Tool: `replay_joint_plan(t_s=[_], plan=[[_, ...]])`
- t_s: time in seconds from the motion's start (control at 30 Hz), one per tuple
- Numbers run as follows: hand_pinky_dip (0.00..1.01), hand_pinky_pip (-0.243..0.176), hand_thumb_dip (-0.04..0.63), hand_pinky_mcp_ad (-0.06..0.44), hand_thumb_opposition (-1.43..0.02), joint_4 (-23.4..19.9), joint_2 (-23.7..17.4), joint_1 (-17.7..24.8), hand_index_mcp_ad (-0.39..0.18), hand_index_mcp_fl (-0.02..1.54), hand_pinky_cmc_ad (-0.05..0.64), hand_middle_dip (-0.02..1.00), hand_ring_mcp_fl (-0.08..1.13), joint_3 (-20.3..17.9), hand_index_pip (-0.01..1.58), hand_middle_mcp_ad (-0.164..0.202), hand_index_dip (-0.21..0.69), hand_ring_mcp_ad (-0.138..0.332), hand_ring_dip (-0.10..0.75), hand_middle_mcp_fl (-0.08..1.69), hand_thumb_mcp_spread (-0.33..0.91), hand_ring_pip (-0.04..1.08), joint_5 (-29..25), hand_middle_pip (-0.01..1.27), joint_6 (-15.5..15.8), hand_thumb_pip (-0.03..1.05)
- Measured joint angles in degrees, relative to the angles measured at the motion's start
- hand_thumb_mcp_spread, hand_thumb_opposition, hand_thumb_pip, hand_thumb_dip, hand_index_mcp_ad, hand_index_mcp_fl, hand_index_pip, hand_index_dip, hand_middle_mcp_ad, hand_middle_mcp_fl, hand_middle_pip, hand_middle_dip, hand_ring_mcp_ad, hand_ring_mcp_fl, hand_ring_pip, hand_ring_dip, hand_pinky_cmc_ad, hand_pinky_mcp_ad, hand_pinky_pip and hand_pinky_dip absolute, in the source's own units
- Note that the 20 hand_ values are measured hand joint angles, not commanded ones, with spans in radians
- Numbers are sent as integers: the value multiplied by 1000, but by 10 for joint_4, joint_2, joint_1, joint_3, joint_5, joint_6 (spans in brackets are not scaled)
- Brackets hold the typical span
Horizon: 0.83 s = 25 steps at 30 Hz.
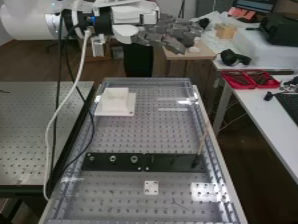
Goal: Grab the paper clip and place it in the clear container
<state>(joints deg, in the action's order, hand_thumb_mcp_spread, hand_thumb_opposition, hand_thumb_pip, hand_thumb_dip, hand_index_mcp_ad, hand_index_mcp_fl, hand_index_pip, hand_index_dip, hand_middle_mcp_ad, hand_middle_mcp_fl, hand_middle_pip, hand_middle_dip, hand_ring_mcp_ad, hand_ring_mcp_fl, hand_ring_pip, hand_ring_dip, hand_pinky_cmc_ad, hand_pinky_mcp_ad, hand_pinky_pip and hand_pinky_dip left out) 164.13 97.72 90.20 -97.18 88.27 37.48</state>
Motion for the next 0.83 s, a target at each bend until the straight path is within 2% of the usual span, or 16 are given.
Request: replay_joint_plan(t_s=[0.6, 0.83], plan=[[518, -106, 218, 278, -759, 28, -12, -12, -147, 152, 361, 206, 3, 4, 246, 40, 126, 117, 136, 9, 305, 113, 9, 134, 26, 522], [518, -106, 215, 279, -759, 32, -12, -14, -141, 155, 361, 206, 3, 4, 209, 40, 126, 120, 136, 9, 305, 113, 13, 134, 23, 525]])
